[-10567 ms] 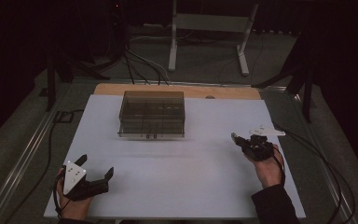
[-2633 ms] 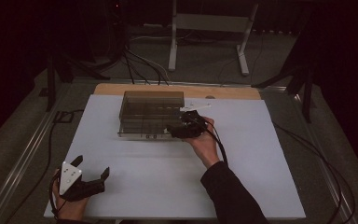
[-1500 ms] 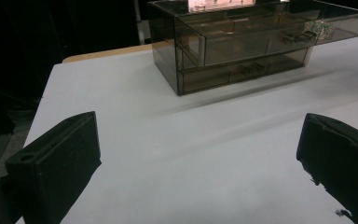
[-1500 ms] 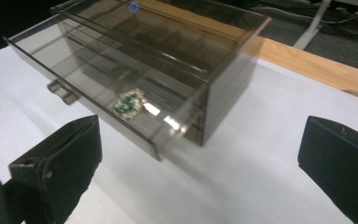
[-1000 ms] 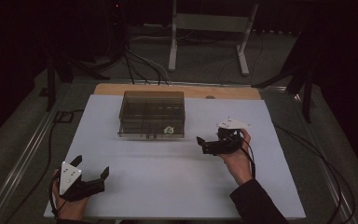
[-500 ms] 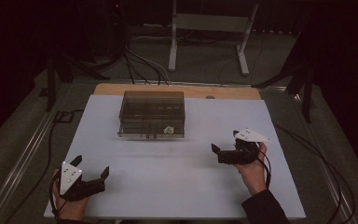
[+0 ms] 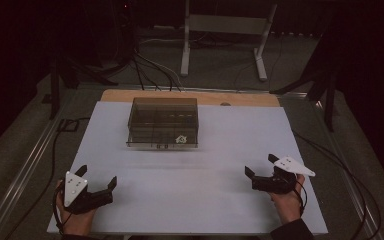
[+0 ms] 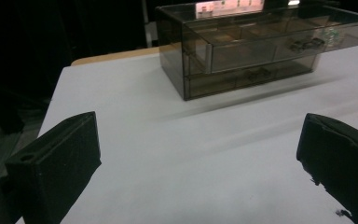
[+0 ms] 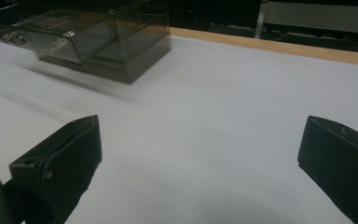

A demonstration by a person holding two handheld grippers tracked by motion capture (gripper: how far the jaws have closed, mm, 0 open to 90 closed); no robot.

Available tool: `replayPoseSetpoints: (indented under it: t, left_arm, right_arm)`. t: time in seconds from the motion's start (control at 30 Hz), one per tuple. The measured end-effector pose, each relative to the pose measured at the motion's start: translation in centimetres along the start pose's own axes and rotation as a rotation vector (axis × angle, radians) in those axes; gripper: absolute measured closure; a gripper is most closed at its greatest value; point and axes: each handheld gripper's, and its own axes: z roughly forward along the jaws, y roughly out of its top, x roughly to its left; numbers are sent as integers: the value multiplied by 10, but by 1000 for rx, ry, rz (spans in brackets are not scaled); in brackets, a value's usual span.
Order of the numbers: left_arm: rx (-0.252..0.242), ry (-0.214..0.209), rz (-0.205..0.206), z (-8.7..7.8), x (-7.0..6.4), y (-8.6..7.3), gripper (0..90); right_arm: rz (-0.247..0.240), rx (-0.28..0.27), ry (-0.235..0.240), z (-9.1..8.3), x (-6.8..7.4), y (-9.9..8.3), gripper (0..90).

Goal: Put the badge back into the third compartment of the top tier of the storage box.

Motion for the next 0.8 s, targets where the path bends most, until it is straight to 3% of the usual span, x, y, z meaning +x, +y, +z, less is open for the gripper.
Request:
replayPoseSetpoints:
  t: [0.07, 0.4, 0.63, 0.8]
  left_arm:
    - [-10, 12, 2, 0, -1, 1, 4]
    - [-30, -12, -17, 1, 3, 1, 4]
    - [-28, -26, -15, 1, 3, 0, 4]
    - [-19, -21, -16, 3, 4, 0, 4]
  right_arm:
    - [5, -10, -6, -4, -2, -6, 0]
    - [36, -51, -33, -25, -6, -25, 0]
    - [67, -56, -58, -29, -9, -35, 0]
    - [55, -61, -71, -30, -7, -35, 0]
